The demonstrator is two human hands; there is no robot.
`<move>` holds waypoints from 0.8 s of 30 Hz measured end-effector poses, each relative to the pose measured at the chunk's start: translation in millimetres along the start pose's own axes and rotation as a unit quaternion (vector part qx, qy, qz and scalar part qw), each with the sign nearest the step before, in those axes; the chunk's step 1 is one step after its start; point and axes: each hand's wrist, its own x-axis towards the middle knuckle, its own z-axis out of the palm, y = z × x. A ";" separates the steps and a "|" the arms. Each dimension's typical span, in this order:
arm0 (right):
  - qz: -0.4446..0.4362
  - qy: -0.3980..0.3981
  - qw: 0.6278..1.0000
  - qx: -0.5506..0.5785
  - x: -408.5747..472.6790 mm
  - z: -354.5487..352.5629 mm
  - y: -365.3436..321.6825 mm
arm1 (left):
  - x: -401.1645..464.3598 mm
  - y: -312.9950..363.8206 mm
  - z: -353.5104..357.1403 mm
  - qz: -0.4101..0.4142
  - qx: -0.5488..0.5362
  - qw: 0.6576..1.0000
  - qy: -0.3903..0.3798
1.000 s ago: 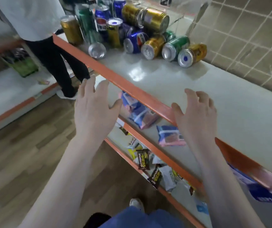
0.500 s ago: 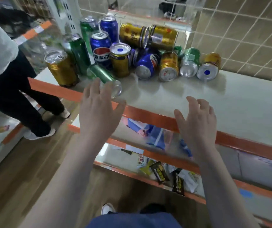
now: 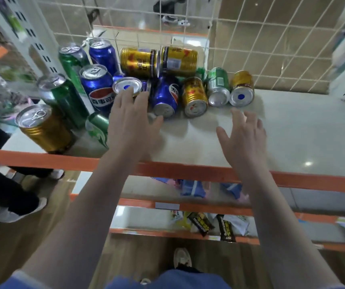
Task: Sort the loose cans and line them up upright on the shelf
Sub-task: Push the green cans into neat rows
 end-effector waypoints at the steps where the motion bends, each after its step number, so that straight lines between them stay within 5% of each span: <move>1: -0.003 0.007 1.000 0.000 7.3 2.0 2.3 | 5.1 3.7 2.1 0.005 -0.001 1.000 -0.003; 8: 0.008 0.045 0.999 -0.020 75.0 18.9 39.9 | 21.8 31.6 25.2 0.042 -0.004 0.999 -0.027; 17: 0.004 -0.020 1.000 0.022 120.9 41.6 57.7 | 22.9 49.2 42.8 0.060 -0.002 0.997 -0.044; 24: 0.029 0.027 0.999 0.037 137.0 52.9 48.6 | 25.5 50.3 51.1 0.054 0.009 0.998 -0.043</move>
